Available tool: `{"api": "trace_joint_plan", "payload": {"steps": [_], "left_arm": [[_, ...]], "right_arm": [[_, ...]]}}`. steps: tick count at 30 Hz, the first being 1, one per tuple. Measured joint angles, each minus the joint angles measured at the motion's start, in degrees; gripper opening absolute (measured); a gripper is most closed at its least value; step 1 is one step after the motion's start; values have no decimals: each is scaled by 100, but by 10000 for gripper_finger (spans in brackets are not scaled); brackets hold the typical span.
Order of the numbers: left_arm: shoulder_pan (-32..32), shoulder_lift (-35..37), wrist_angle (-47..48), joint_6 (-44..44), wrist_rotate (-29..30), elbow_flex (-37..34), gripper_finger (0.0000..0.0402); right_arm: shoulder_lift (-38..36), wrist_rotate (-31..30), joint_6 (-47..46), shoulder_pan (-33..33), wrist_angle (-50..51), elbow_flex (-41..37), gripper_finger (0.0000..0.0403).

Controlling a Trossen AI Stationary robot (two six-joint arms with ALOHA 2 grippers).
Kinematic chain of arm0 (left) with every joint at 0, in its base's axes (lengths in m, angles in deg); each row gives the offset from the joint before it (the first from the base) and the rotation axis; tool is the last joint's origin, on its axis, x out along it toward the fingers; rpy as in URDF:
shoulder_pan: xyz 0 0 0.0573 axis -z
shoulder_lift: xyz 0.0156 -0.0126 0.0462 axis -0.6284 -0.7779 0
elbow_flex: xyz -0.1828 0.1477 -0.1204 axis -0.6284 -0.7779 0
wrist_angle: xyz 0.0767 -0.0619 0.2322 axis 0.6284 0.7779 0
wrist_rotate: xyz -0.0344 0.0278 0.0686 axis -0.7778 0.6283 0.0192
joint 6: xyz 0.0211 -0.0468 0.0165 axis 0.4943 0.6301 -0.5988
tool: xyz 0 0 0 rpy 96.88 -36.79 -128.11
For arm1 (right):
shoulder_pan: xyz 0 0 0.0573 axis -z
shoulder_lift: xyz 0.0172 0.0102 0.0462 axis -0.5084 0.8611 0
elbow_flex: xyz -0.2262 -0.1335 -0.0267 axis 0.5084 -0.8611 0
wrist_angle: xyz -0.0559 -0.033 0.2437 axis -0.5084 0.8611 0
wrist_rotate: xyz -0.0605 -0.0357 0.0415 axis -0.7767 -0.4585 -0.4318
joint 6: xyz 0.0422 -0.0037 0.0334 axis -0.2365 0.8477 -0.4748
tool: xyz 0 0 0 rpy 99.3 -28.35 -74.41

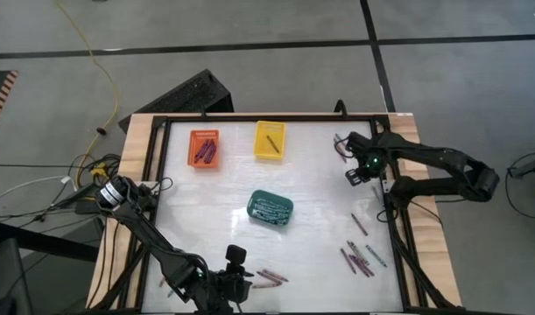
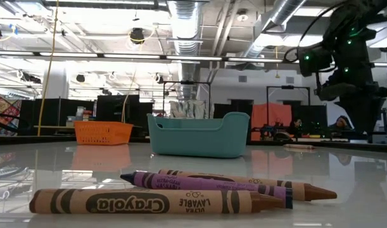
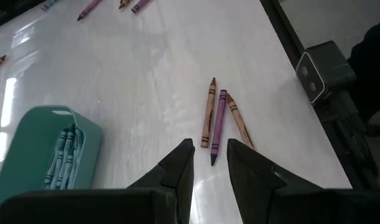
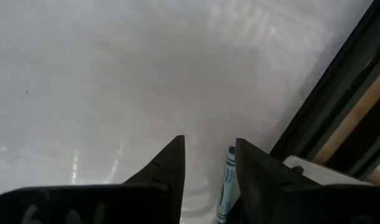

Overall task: Sort crayons
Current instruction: Put the blue crayon into the blue bin

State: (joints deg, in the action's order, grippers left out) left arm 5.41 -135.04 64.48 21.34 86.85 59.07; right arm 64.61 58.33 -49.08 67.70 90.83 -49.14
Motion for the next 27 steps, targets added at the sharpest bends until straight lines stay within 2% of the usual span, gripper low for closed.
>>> {"api": "trace_joint_plan", "payload": {"steps": [4,8,16,27], "left_arm": [[0,0,0,-20,0,0,87],[0,0,2,-69,0,0,87],[-81,0,0,-221,0,0,87],[-173,0,0,-337,-4,0,87]], "right_arm": [[40,-2,-38,-86,-75,0,133],[-88,4,-329,-799,-334,0,133],[-152,-47,-1658,-3093,-1010,35,133],[-142,-1173,-4713,-6459,-1094,35,134]]}}
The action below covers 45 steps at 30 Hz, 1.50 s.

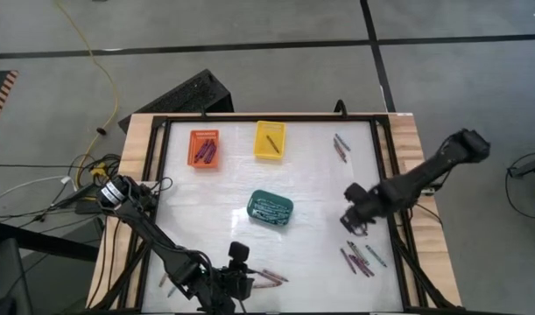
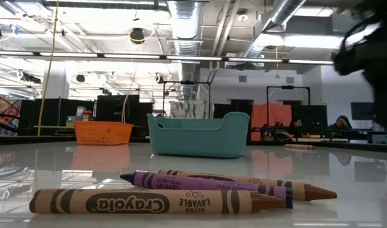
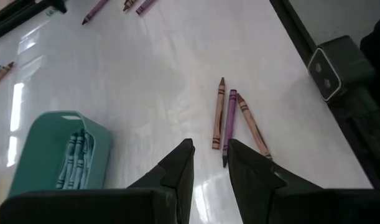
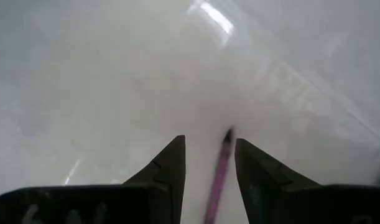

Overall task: Sort crayons
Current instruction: Put the blue crayon into the blue bin

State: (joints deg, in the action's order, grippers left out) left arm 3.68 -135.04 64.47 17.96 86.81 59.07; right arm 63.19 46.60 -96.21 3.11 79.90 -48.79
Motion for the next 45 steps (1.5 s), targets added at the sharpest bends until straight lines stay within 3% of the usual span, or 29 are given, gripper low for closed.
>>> {"api": "trace_joint_plan", "payload": {"steps": [11,15,21,24,28,35,40,45], "left_arm": [[-102,0,-4,-47,-35,0,87],[-107,0,-5,-95,-35,0,87],[-122,0,-35,-192,-33,0,87],[-122,0,-35,-211,-32,0,87],[-140,0,-41,-213,-33,0,87],[-174,0,-217,-191,-212,0,87],[-255,0,-386,-212,-229,0,87],[-399,0,-464,-180,-296,0,87]], "right_arm": [[52,-736,-2536,-2138,754,4,133],[304,-1165,-3105,-2357,757,4,130],[864,-1795,-3236,-2351,268,4,123],[1073,-1801,-2299,-2173,-297,7,122],[1125,-1172,-1020,-1802,-501,10,122],[768,100,860,-831,844,266,123],[696,398,2468,263,1957,775,123],[881,702,3998,1537,2209,1059,123]]}}
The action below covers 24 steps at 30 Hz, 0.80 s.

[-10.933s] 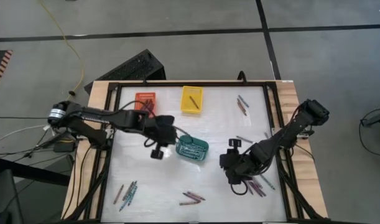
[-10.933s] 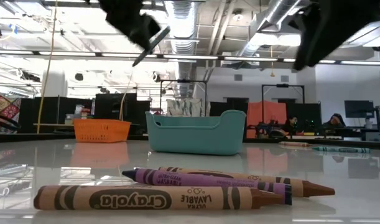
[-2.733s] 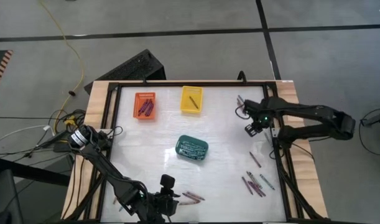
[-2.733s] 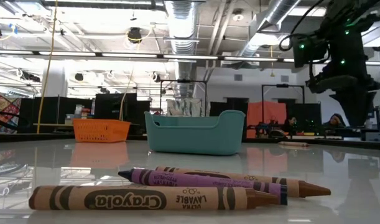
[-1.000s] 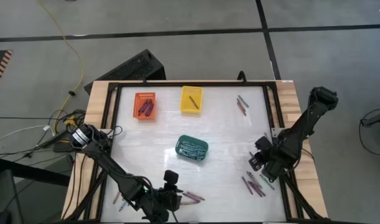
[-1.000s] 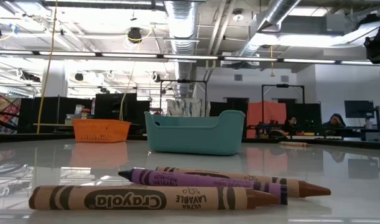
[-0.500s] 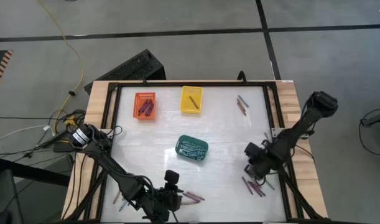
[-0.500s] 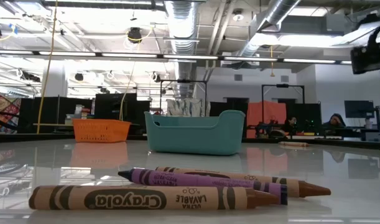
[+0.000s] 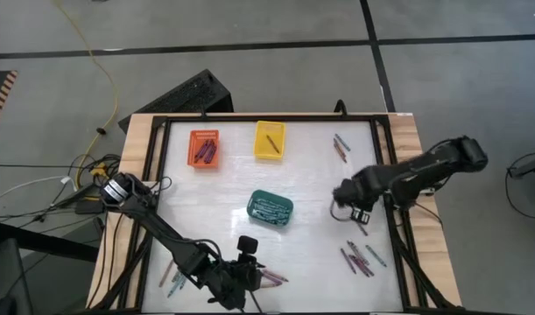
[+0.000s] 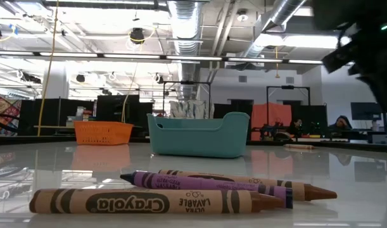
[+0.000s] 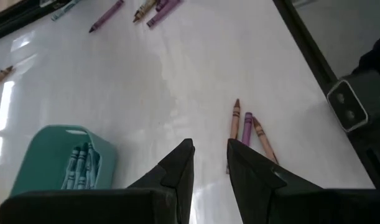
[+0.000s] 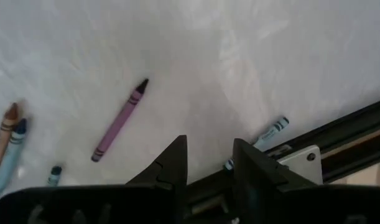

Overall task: Sort crayons
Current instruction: Put the blue crayon into the blue bin

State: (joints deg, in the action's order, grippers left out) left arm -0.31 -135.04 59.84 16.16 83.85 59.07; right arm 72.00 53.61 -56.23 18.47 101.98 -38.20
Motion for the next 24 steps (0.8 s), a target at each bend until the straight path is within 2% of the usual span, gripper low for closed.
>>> {"api": "trace_joint_plan", "payload": {"steps": [3,13,18,24], "left_arm": [[-68,0,-23,8,-38,0,87],[-154,0,-71,-12,-240,0,87],[-154,0,-53,-33,-242,0,87],[-150,0,59,-37,-244,0,87]], "right_arm": [[267,329,790,775,85,1,123],[1425,341,2550,2545,222,1,123],[1956,334,3115,3299,100,1,123],[2426,319,3364,4202,-50,-1,123]]}}
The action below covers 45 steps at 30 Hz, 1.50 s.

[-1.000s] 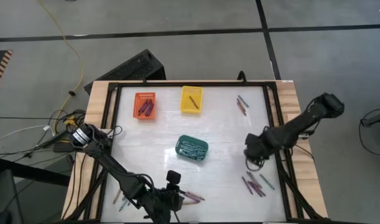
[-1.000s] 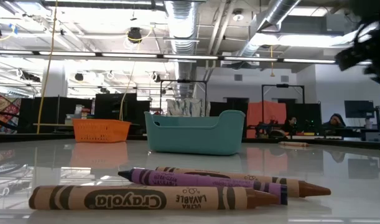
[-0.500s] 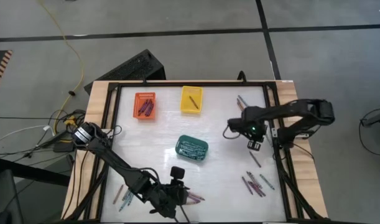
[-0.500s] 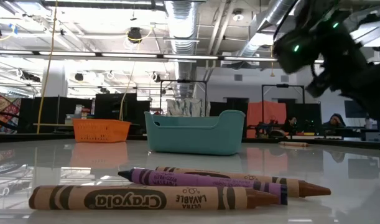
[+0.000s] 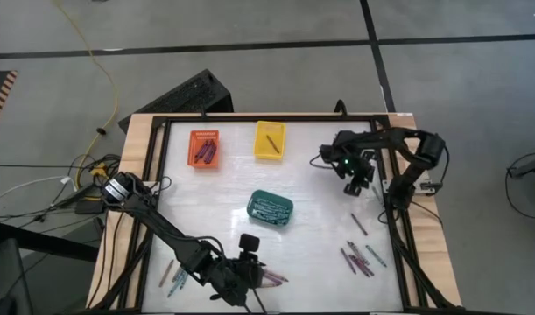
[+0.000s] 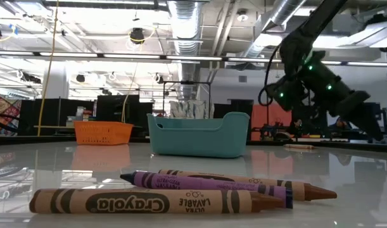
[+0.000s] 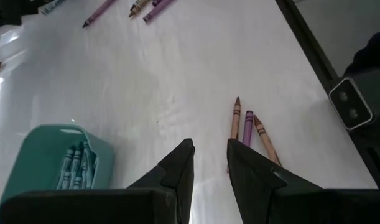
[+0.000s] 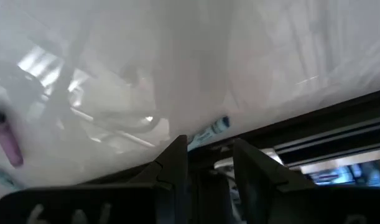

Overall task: Sort crayons
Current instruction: Put the blue crayon into the blue bin

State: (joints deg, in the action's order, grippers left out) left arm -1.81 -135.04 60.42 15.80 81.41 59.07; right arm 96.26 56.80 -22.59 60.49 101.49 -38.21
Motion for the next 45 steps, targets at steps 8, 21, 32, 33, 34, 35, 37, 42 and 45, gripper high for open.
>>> {"api": "trace_joint_plan", "payload": {"steps": [8,21,32,33,34,35,37,42,45], "left_arm": [[76,0,167,26,-1,0,87],[90,0,178,27,-2,0,87],[200,0,178,103,2,0,87],[204,0,178,106,3,0,87],[205,0,177,106,7,0,87],[208,0,178,108,9,0,87],[208,0,178,108,10,0,87],[208,0,176,108,13,0,87],[208,0,176,111,13,0,87]], "right_arm": [[23,-4,101,1013,-366,-159,123],[375,235,234,1547,-410,-170,123],[825,164,176,1541,-411,-168,123],[825,191,195,1543,-410,-168,123],[825,249,229,1543,-406,-168,123],[825,301,239,1543,-412,-168,123],[825,336,249,1539,-411,-168,123],[825,612,343,1450,-410,-170,123],[825,625,342,1452,-414,-170,123]]}}
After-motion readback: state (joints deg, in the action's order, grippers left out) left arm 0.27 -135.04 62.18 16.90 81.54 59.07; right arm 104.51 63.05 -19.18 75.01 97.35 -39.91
